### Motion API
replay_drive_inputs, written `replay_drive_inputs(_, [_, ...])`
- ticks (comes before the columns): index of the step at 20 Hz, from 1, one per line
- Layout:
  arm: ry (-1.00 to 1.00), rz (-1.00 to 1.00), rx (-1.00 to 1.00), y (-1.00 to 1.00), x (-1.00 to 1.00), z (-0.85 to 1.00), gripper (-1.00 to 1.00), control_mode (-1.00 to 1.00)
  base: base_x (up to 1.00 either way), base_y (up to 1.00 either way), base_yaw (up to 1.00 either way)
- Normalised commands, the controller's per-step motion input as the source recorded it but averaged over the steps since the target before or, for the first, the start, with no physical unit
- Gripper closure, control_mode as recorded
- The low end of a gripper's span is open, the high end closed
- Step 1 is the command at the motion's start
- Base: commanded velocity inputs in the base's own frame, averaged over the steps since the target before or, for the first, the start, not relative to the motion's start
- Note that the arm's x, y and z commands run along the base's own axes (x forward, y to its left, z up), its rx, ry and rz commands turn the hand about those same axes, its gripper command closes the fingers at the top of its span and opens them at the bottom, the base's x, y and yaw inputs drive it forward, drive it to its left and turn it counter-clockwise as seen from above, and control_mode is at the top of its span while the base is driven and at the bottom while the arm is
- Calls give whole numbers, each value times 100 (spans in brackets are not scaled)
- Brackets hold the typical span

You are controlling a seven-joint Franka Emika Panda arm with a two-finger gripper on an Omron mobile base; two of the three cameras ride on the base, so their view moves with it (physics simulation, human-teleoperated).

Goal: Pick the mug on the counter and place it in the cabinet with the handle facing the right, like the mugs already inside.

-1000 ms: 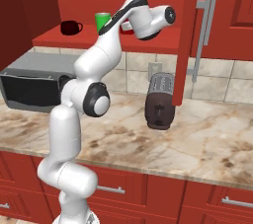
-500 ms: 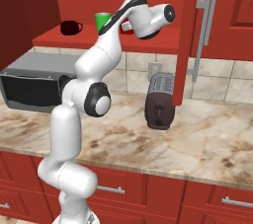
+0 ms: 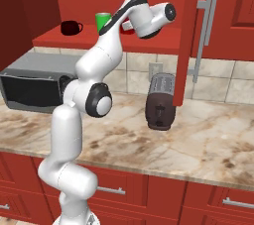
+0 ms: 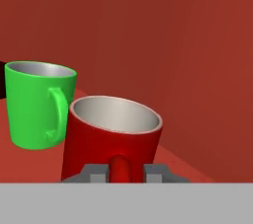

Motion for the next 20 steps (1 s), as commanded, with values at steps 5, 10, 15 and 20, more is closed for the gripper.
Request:
replay_drive_inputs(5, [0,0,0,0,0,0,-100,-100,0,0,0])
replay_drive_inputs(10, [0,0,0,-2,0,0,-100,-100,0,0,0])
replay_drive_inputs(15, [0,-4,0,-10,-1,2,-100,-100,0,0,0])
replay_drive_inputs(20, [1,-7,1,-15,-17,28,-100,-100,0,0,0])
